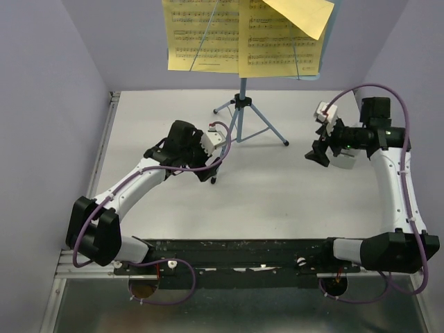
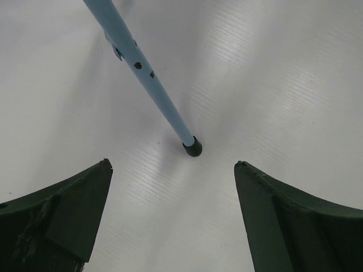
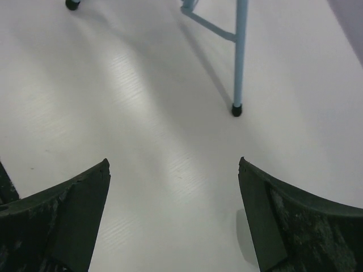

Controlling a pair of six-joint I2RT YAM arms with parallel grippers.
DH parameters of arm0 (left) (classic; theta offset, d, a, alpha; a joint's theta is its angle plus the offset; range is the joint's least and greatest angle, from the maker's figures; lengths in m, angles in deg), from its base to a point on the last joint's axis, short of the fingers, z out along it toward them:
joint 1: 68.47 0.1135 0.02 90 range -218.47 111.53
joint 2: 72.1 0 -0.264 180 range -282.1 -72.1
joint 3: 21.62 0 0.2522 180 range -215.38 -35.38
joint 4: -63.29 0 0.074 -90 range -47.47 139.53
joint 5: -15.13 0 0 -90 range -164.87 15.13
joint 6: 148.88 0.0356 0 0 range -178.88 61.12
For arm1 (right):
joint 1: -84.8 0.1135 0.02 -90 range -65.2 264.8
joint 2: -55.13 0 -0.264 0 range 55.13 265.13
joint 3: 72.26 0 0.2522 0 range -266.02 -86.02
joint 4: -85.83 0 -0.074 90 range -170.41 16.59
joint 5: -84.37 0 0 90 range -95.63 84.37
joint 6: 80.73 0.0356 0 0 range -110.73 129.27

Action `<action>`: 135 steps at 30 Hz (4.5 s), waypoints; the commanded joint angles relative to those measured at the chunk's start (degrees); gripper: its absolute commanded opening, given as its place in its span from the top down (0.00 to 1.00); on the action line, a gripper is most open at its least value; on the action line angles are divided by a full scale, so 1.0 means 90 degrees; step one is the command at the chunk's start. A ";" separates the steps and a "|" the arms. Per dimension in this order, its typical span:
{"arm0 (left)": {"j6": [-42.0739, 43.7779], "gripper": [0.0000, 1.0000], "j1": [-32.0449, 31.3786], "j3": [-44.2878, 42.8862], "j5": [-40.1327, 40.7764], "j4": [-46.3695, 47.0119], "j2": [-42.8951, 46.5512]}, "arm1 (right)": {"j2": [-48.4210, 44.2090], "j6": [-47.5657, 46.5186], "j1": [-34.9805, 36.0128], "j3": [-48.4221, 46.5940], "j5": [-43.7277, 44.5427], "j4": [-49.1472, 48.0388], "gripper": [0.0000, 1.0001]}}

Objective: Pack up the instrument practice props

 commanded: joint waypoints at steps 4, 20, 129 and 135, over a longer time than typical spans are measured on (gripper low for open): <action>-0.0008 0.01 -0.0042 -0.0038 -0.0083 0.0548 0.0192 | 0.0295 0.0093 0.0804 0.0551 0.0188 -0.0165 0.00; -0.1925 0.34 0.0046 -0.1014 -0.0317 0.2004 -0.1038 | 0.2092 0.3407 0.1224 0.0853 -0.0540 -0.5325 0.25; -0.1121 0.37 0.0291 -0.5713 -0.3549 -0.0391 0.0777 | -0.0584 0.2521 0.2894 -0.3024 0.1854 -0.5025 0.07; -0.1319 0.24 -0.0285 -0.5468 -0.3190 0.0508 0.0563 | -0.0388 0.1633 0.3001 -0.3063 0.1092 -0.5036 0.07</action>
